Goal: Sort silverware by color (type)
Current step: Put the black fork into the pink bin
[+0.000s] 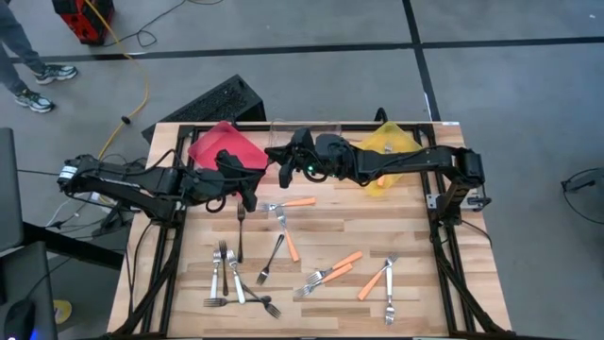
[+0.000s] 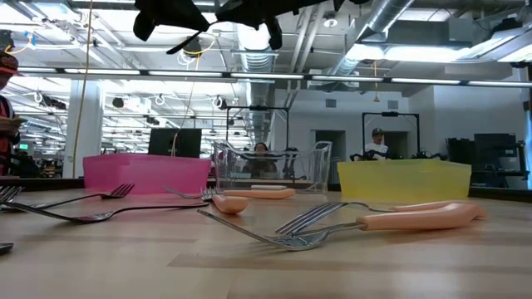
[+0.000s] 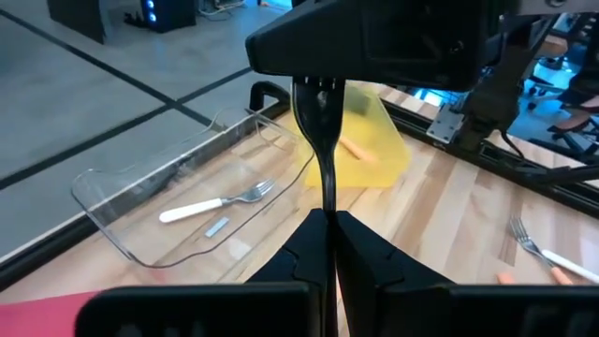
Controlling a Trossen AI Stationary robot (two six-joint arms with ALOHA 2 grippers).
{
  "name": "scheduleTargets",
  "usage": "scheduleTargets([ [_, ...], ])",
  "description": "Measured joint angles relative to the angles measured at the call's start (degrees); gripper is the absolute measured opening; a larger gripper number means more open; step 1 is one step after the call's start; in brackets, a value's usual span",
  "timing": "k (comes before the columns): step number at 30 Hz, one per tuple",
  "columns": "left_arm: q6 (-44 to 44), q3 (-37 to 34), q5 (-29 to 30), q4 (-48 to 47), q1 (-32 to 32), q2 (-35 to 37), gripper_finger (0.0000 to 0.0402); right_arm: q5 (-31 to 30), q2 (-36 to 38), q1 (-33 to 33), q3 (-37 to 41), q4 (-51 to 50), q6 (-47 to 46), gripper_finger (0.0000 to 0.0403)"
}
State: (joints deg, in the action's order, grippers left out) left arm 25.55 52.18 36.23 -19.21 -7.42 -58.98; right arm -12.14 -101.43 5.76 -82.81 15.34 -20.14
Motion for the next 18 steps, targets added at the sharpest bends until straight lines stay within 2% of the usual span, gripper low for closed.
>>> scheduleTargets([
  [5, -0.14, 0.01, -0.13, -2.98, -0.02, 1.28, 0.0042, -0.07, -0.14, 0.44, 0.04, -0.98, 0.26, 0.0019],
  [9, 0.33, 0.02, -2.68, -7.85, 0.24, 3.61, 0.0097, -0.08, -0.11, 1.37, 0.04, -1.81, 0.04, 0.0019],
  [14, 5.56, 0.02, -2.54, -15.06, 0.28, 8.17, 0.0163, -0.02, -0.11, 2.40, 0.04, -3.66, 0.07, 0.0019],
  [18, 8.37, 0.04, -2.49, -18.18, 0.28, 13.01, 0.0183, 0.08, -2.22, 3.46, 0.08, -3.29, -1.27, 0.0019],
])
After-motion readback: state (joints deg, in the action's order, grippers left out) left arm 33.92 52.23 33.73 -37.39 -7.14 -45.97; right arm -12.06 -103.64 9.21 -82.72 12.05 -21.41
